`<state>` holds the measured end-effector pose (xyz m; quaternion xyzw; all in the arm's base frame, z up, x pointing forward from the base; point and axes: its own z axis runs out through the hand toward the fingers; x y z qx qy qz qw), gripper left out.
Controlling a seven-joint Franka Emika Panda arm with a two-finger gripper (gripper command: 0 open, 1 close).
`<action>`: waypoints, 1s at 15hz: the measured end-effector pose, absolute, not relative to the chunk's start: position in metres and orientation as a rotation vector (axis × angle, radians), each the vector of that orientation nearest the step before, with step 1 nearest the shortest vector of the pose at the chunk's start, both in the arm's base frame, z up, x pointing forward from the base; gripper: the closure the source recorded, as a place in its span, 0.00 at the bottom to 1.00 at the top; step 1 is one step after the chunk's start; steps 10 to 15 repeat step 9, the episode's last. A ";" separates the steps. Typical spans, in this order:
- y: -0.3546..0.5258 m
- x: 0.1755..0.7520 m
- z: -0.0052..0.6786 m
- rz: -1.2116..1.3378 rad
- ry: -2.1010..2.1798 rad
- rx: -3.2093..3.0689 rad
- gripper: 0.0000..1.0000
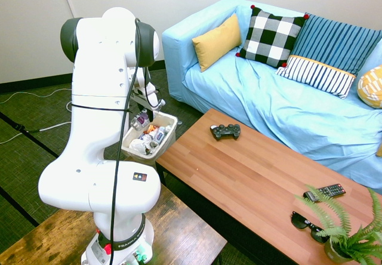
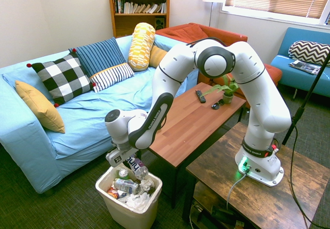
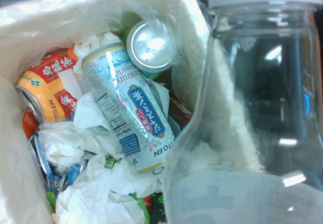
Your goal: Throw the bottle in the trash bin
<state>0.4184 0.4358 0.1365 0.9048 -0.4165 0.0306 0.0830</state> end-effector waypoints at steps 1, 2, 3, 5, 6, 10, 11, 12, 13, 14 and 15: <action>0.434 0.417 0.136 0.090 -1.243 2.701 0.00; 0.432 0.416 0.136 0.091 -1.243 2.700 0.00; 0.429 0.416 0.137 0.095 -1.246 2.700 0.00; 0.421 0.415 0.141 0.100 -1.256 2.699 0.00; 0.417 0.414 0.142 0.101 -1.259 2.701 0.00; 0.400 0.411 0.147 0.082 -1.244 2.714 0.00; 0.400 0.411 0.147 0.082 -1.244 2.714 0.00; 0.400 0.411 0.147 0.082 -1.244 2.714 0.00; 0.400 0.411 0.147 0.082 -1.244 2.714 0.00; 0.400 0.411 0.147 0.082 -1.244 2.714 0.00; 0.400 0.411 0.147 0.082 -1.244 2.714 0.00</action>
